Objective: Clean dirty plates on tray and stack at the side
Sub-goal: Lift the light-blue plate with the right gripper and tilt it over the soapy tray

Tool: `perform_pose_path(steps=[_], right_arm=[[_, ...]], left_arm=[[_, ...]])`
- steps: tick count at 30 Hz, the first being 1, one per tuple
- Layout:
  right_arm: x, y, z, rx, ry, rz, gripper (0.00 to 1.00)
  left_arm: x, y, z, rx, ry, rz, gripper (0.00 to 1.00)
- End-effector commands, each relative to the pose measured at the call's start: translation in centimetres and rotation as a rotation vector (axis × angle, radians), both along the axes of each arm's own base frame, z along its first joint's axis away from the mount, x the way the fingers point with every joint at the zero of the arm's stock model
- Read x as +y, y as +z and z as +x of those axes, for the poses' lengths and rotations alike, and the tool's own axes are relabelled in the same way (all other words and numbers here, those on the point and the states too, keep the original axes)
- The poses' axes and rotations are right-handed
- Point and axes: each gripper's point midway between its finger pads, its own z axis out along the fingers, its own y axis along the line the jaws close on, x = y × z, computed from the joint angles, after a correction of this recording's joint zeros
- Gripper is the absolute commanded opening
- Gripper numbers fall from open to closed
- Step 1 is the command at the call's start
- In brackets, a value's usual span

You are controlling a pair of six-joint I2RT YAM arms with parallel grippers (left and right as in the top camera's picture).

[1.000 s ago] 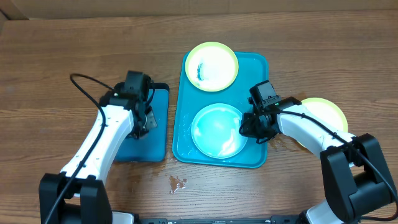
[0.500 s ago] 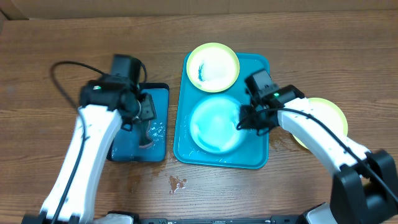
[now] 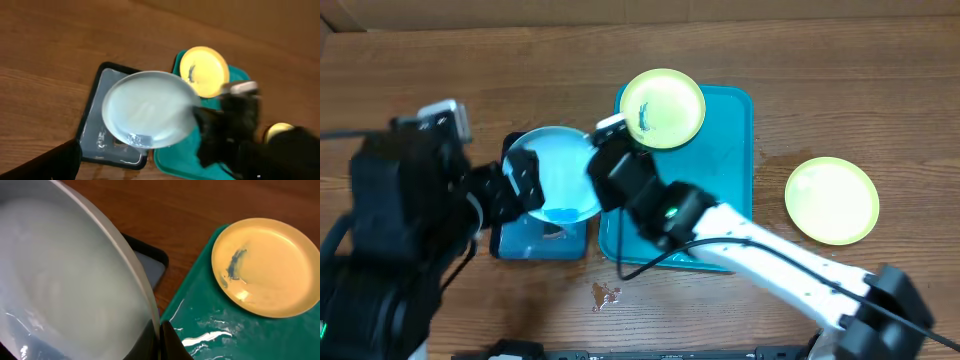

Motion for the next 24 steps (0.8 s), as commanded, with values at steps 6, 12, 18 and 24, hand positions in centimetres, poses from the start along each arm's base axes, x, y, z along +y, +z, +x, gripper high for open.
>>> perform_pose_path(steps=[6, 12, 18, 24], right_arm=[[0.2, 1.3, 0.9, -0.259, -0.167, -0.130, 0.04], [0.3, 5.1, -1.2, -0.442, -0.212, -0.216, 0.04], [-0.2, 7.4, -3.0, -0.540, -0.279, -0.248, 0.04], [-0.1, 7.9, -3.4, -0.563, -0.269, -0.281, 0.04]], left_arm=[[0.5, 2.9, -3.0, -0.127, -0.007, -0.012, 1.00], [0.5, 2.8, -3.0, -0.128, -0.014, -0.004, 1.00], [0.4, 3.0, -2.7, -0.134, -0.014, -0.005, 1.00], [0.4, 3.1, -2.7, -0.139, -0.014, -0.006, 1.00]])
